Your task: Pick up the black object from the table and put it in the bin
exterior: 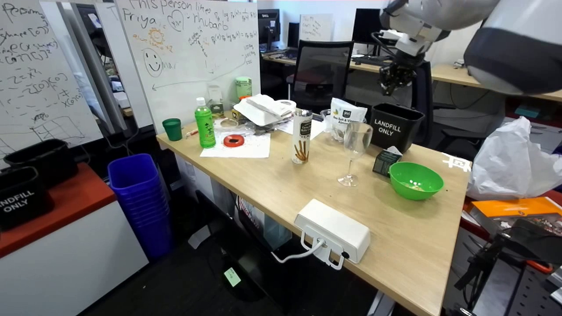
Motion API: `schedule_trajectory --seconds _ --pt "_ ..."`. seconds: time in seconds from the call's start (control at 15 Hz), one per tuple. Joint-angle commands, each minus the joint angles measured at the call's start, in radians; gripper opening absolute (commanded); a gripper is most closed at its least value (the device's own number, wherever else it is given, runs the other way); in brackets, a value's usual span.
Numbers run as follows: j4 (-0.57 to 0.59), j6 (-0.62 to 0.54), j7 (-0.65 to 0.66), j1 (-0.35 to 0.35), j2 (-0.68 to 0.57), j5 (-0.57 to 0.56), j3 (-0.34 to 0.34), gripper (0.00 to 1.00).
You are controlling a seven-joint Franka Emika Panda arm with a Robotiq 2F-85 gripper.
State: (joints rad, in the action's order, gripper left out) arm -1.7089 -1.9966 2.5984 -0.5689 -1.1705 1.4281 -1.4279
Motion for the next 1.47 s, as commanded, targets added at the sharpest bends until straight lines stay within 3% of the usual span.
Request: schedule_trajectory --seconds 0.0,0.07,0.2,0.27,0.33,0.4,0.47,0.53,0.6,0.67,0.73,0.8,0.87,0.93,1.0,1.07,1.13,1.2,1.27,1.33,1.4 --pt "0.045 0.062 0.107 0.094 -0.088 0.085 -0.021 0.04" --pt "-0.07 0.079 0.001 0.086 -0.118 0.158 -0.047 0.04" --pt "-0.096 0.066 0.001 0.102 -0.12 0.158 -0.03 0.04" --pt "-0.111 -0.057 0.001 0.125 0.013 0.041 0.072 0.04" --pt "-0.128 0.056 0.0 0.101 -0.131 0.152 -0.023 0.04" --pt "-0.139 0.05 0.001 0.102 -0.117 0.154 -0.008 0.04" --pt "-0.146 -0.067 0.001 0.123 0.023 0.041 0.089 0.04" --pt "-0.146 0.05 0.003 0.099 -0.119 0.145 -0.002 0.04" --pt "-0.145 0.045 0.004 0.097 -0.107 0.146 0.01 0.04" --pt "-0.143 -0.081 0.004 0.118 0.036 0.036 0.109 0.04" --pt "-0.138 0.032 0.004 0.089 -0.107 0.143 0.017 0.04" --pt "-0.137 0.021 0.005 0.086 -0.1 0.148 0.03 0.04" --pt "-0.137 -0.111 0.005 0.11 0.044 0.037 0.133 0.04" --pt "-0.13 -0.008 0.006 0.078 -0.107 0.148 0.042 0.04" --pt "-0.125 -0.019 0.006 0.077 -0.095 0.151 0.059 0.04" --pt "-0.122 -0.15 0.006 0.107 0.047 0.039 0.165 0.04" --pt "-0.114 -0.043 0.006 0.074 -0.097 0.148 0.074 0.04" --pt "-0.106 -0.058 0.006 0.075 -0.085 0.154 0.088 0.04" --pt "-0.101 -0.189 0.006 0.113 0.056 0.046 0.196 0.04" --pt "-0.092 -0.09 0.006 0.078 -0.085 0.158 0.1 0.04" --pt "-0.085 -0.229 0.007 0.124 0.074 0.041 0.223 0.04"
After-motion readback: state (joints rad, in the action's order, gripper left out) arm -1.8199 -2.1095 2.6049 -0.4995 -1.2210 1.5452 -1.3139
